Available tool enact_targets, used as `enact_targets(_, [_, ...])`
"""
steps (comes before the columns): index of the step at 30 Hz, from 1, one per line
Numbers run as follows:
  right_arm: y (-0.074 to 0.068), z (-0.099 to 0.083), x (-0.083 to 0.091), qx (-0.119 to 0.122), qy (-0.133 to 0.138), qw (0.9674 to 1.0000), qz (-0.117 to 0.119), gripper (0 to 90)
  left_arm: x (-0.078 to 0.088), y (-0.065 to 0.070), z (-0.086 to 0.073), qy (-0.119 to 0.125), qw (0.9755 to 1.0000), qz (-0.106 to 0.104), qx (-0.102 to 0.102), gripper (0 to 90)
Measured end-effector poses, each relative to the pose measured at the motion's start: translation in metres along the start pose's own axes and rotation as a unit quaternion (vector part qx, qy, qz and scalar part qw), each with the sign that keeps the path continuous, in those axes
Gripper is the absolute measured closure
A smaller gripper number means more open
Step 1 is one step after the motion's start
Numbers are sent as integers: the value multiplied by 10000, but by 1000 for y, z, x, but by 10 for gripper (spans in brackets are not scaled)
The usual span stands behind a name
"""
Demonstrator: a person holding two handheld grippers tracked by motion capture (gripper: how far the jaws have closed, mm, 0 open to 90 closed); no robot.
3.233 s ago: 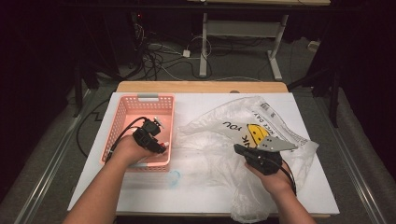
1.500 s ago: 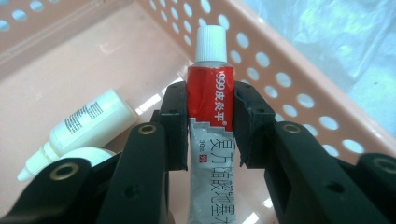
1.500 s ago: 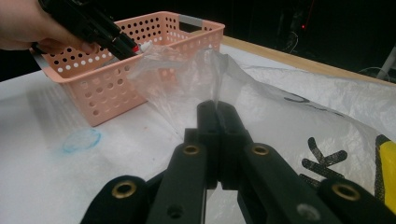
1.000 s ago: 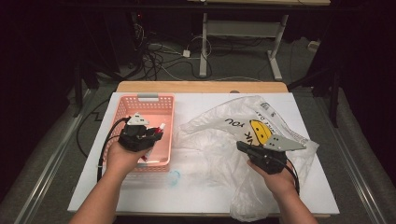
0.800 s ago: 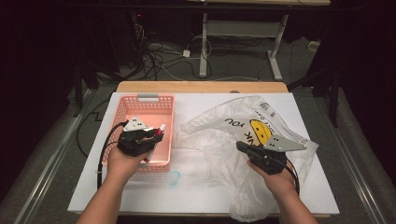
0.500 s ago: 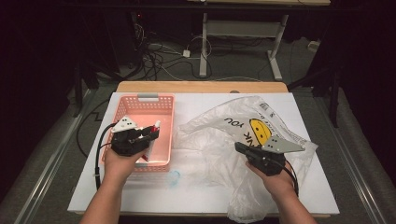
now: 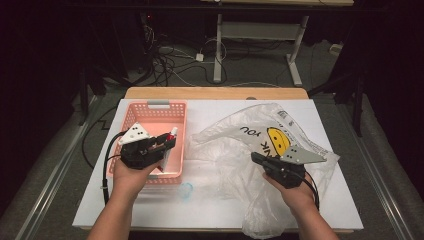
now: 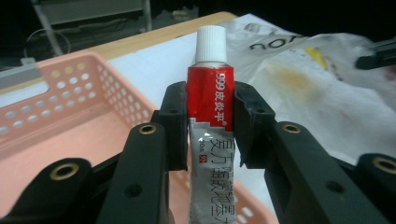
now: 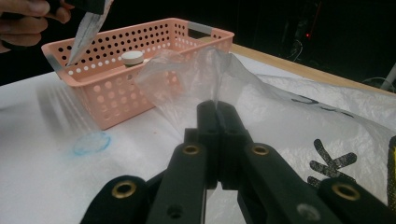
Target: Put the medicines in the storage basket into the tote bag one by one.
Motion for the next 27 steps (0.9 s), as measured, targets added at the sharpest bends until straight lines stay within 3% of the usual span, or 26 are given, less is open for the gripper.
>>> enact_targets(5, [-1, 1, 1, 13, 27, 10000, 2, 900, -2, 13, 7, 63, 9998, -137, -114, 668])
enact_targets(9, [0, 2, 2, 17, 28, 10000, -6, 900, -4, 21, 10, 206, 9988, -429, -75, 668])
enact_targets(27, [1, 3, 6, 71, 74, 9999, -69, 900, -25, 55, 8, 182, 9967, -736, -298, 667])
Point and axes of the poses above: each handheld gripper's, and its own axes: x roughly backward along the jaws, z roughly out of its top, y roughly to its right, the point moved 1 cm from there along -x, roughly forward along the jaws, and after that the axes turned 11 degrees about -x, right-handed, at the moved point
